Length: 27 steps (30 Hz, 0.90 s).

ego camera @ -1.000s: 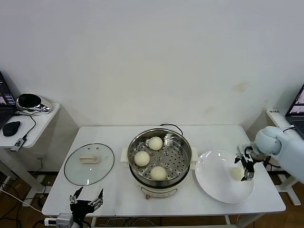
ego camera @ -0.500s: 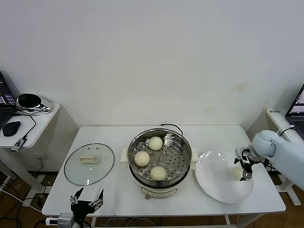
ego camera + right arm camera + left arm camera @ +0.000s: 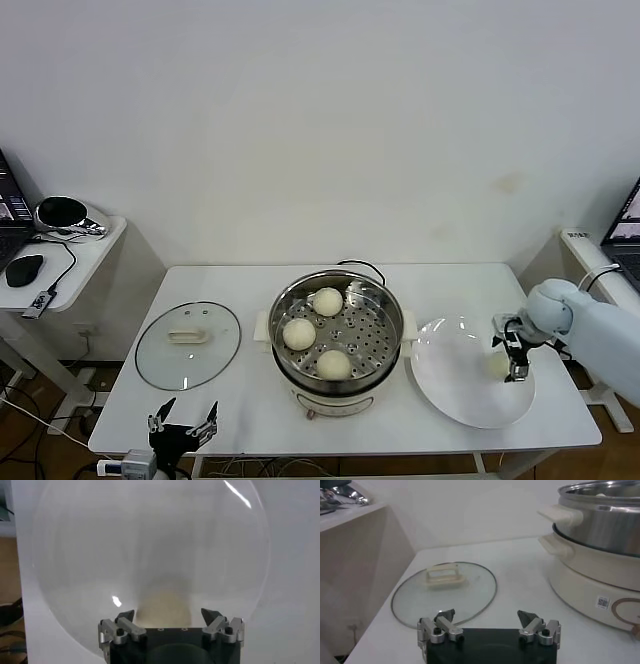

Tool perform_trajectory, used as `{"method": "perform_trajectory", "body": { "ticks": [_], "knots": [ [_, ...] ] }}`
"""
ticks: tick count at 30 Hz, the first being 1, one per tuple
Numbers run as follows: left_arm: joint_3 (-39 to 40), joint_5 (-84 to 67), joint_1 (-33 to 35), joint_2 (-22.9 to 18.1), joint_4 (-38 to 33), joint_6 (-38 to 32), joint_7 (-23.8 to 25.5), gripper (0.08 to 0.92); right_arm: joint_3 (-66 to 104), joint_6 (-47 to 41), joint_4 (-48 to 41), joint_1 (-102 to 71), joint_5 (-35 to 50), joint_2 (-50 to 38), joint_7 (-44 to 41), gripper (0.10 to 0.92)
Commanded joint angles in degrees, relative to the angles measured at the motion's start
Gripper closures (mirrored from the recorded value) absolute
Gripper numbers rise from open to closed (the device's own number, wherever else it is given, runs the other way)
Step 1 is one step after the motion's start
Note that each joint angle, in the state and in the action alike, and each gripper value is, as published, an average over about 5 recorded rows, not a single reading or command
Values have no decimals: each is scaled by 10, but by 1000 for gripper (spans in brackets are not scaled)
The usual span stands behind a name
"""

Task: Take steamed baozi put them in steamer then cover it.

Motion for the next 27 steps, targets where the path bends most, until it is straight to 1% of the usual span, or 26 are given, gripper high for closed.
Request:
{"method": "perform_trajectory", "body": {
  "ticks": [1, 6, 8, 11, 14, 21, 27],
  "knots": [
    [1, 1, 0, 0, 1, 0, 0, 177, 1, 2, -8, -4, -8, 4, 1, 203],
    [2, 1, -1, -1, 1, 0, 0, 177, 2, -2, -11, -3, -2, 5, 4, 207],
    [2, 1, -1, -1, 1, 0, 0, 177, 2, -3, -12, -3, 1, 6, 6, 233],
    [2, 1, -2, -1, 1, 0, 0, 177, 2, -4, -12, -3, 4, 5, 6, 308],
    [1, 1, -4, -1, 1, 1, 0, 177, 0, -5, -11, 1, 11, 4, 7, 358],
    [3, 2, -5, -2, 2, 1, 0, 177, -23, -12, 9, 38, 28, -13, 0, 372],
    [4, 6, -9, -3, -4, 1, -1, 177, -47, -35, 57, 113, 89, -29, -18, 372]
  ]
}}
